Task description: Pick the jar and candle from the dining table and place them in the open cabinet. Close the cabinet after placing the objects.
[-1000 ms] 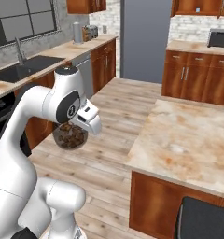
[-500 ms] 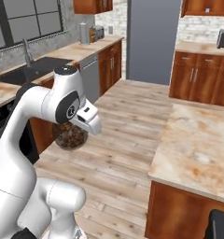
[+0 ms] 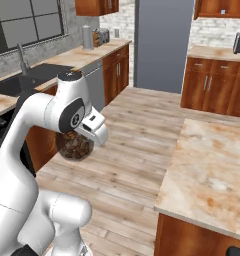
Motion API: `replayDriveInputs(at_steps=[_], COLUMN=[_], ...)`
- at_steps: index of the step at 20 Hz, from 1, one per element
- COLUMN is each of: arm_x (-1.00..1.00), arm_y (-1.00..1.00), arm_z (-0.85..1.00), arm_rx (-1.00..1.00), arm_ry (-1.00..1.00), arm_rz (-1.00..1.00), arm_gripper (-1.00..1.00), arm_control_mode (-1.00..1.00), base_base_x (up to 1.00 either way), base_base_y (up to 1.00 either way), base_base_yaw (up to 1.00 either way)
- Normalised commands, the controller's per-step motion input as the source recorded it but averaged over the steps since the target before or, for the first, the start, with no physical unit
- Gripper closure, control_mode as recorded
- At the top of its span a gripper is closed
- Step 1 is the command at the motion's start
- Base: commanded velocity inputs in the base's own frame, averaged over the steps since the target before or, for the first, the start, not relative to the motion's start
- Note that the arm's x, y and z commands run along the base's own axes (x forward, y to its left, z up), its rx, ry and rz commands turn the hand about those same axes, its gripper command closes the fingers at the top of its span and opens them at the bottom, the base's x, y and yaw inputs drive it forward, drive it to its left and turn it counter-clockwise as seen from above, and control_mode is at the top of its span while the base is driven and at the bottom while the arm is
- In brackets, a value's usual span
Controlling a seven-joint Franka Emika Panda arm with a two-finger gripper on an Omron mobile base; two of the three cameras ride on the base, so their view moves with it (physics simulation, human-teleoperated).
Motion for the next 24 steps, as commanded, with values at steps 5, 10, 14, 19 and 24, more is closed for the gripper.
replayDriveInputs(at_steps=[5, 10, 14, 19, 24], arm_x=[0.00, 0.00, 0.00, 0.00, 0.00], arm_y=[0.00, 0.00, 0.00, 0.00, 0.00], arm_z=[0.00, 0.00, 0.00, 0.00, 0.00], arm_rx=[0.00, 0.00, 0.00, 0.00, 0.00], arm_ry=[0.00, 0.00, 0.00, 0.00, 0.00], arm_rz=[0.00, 0.00, 0.00, 0.00, 0.00], arm_gripper=[1.00, 1.00, 1.00, 1.00, 1.00], arm_control_mode=[1.00, 1.00, 1.00, 1.00, 1.00], base_base_x=[0.56, 0.57, 0.58, 0.61, 0.61], base_base_y=[0.10, 0.21, 0.21, 0.18, 0.17], base_base_yaw=[-0.02, -0.12, -0.10, -0.07, -0.06])
